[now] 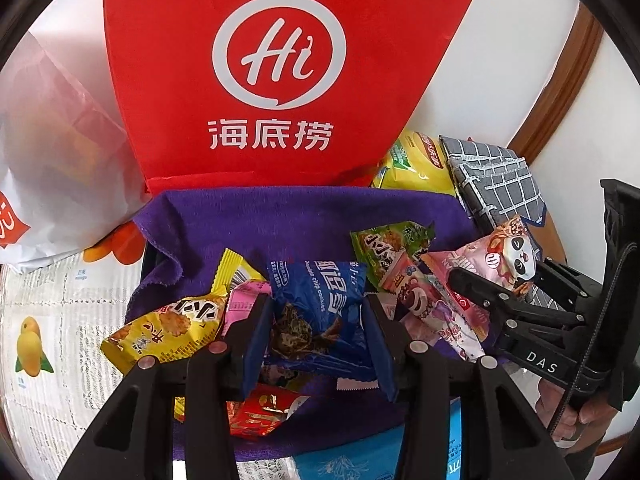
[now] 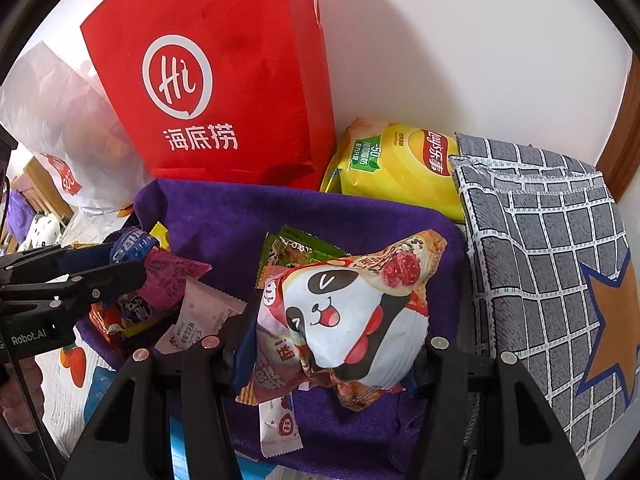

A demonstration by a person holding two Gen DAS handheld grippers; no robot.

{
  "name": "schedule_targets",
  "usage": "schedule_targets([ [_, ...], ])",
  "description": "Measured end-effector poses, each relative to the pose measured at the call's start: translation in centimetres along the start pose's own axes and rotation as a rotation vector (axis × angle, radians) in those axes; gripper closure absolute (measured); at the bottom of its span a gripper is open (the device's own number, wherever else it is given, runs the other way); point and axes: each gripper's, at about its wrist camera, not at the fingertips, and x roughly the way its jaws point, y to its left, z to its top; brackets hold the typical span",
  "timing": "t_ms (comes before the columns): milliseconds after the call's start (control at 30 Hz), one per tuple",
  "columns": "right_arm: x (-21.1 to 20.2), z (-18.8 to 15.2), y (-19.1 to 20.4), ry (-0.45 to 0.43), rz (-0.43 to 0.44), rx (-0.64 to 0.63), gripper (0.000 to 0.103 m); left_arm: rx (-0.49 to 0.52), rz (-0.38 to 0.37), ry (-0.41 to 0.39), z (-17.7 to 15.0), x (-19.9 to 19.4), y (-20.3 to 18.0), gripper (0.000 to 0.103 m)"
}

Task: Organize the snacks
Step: 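Open both tools to drop the panda bag and blue packet onto the towel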

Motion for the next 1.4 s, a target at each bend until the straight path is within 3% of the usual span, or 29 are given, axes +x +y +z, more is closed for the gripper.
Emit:
schedule_targets([
  [200,-0.22,0.05,-0.21,0.002,0.034,0.012,0.046,0.004,0.006,0.004,0.09,0.33,-0.13,0.058],
  [1400,0.01,-0.02,0.04,0.008,0.003,-0.016,0.045,-0.009,0.008,0.005,0.14,0.56,0.24,0.058],
])
